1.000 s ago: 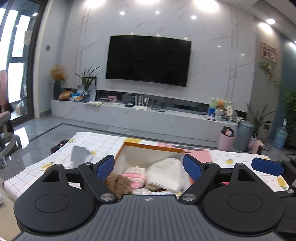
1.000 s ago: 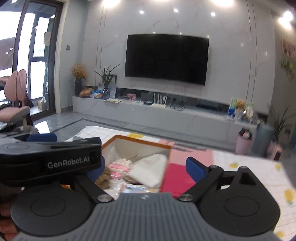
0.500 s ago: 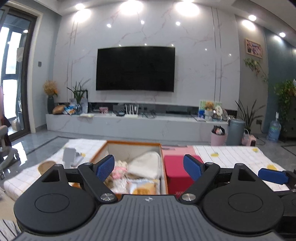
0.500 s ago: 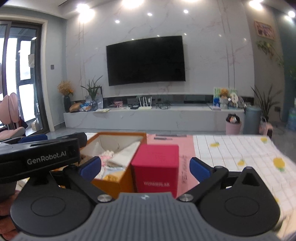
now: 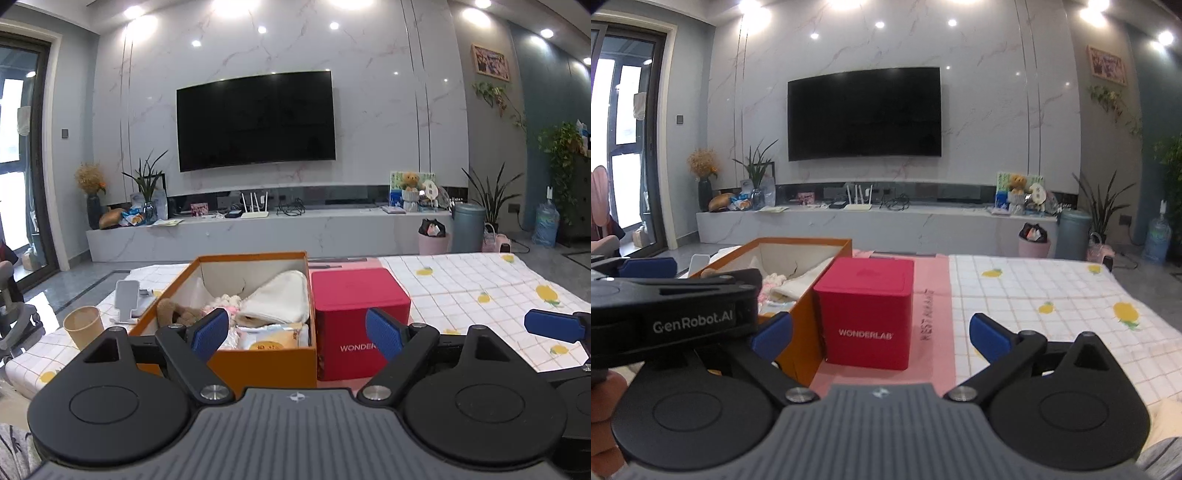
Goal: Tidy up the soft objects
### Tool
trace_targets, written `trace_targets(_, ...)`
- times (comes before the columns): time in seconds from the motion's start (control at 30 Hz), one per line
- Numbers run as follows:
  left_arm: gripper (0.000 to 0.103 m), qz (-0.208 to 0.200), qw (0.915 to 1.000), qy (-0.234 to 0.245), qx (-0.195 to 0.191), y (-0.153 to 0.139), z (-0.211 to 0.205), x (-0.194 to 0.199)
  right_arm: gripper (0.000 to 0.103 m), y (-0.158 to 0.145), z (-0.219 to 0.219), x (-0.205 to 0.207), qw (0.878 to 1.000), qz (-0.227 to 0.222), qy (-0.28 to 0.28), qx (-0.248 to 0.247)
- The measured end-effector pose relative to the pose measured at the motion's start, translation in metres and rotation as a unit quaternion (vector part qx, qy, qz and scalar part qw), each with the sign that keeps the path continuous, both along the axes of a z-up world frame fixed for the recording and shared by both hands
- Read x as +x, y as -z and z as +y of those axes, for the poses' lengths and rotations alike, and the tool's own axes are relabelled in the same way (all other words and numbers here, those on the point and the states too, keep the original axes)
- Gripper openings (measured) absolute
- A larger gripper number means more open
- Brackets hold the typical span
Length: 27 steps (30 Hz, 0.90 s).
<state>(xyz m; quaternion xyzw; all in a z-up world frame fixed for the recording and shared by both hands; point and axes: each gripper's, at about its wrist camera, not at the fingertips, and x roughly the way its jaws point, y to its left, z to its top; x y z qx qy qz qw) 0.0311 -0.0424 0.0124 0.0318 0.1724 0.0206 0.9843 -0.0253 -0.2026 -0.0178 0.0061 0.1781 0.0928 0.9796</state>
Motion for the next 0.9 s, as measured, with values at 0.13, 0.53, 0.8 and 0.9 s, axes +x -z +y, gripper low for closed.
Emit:
trace_targets(0.13,0.099,0.000,0.9999,-0.003,0.009,0.0078,-0.0043,-0.0021,0.100,0.0044,0.0016,0.0043,1.000,0.006,0.004,-0.017)
trace_targets(0.53,0.099,0.010,0.9999,-0.001,0.002,0.0085,-0.0027,-0.0025,0.100,0.0081,0.0030,0.0053,1.000,0.015,0.003,-0.018)
trace_targets(0.8,0.099,0.012,0.9999,-0.003,0.001,0.0081,-0.0038,-0.0019,0.100,0.0073,0.0037,0.0065,1.000,0.015,0.003,-0.016)
trace_targets(0.9,0.099,0.013,0.9999,-0.005,0.001,0.0075,-0.0043,-0.0009,0.100,0.0079,0.0042,0.0063,1.000,0.016,0.003,-0.016)
